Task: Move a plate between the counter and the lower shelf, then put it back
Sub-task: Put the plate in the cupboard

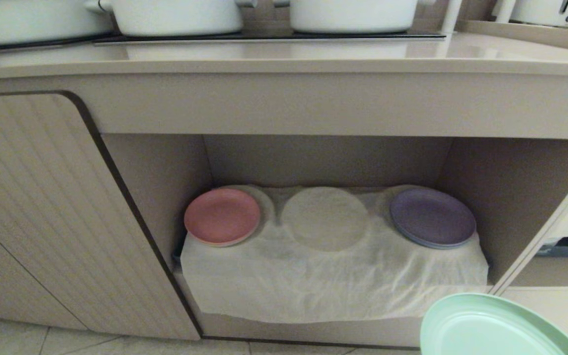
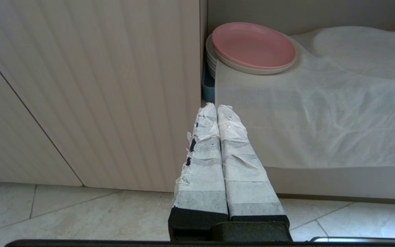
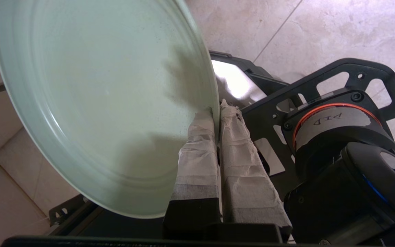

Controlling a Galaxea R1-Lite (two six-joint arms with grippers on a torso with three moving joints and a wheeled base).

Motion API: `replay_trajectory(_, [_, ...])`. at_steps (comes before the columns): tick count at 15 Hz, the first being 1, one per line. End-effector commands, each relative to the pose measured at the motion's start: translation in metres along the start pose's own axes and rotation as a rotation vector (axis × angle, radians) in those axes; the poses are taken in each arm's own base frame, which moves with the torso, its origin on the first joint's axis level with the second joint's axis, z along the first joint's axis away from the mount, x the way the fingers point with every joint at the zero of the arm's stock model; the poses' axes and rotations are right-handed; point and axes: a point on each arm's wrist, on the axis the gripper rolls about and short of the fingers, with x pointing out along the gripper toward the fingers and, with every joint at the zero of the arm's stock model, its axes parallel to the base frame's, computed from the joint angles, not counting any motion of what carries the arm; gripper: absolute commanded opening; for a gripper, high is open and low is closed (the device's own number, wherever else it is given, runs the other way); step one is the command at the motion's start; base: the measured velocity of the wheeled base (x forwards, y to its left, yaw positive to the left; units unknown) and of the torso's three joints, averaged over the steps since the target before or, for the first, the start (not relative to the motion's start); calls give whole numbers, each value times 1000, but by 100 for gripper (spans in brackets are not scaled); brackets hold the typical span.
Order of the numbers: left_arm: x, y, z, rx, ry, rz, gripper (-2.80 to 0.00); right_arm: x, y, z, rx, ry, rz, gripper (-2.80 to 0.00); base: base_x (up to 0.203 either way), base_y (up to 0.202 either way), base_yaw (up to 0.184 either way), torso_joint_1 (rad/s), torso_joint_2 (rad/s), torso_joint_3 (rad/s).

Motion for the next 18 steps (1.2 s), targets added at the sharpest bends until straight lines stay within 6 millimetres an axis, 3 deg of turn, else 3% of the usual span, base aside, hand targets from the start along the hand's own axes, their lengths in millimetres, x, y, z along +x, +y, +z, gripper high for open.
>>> replay_trajectory(1, [0, 0, 0, 0, 0, 0, -280, 0, 0, 0, 5, 3, -6, -280, 0, 0, 0, -4, 27, 36])
replay_trajectory(15, [0, 0, 0, 0, 0, 0, -280, 0, 1, 0, 0, -1, 5, -280, 0, 0, 0, 0, 0, 0])
replay_trajectory(18, [0, 0, 0, 0, 0, 0, -280, 1, 2, 1, -72, 2, 3, -280, 0, 0, 0, 0, 0, 0])
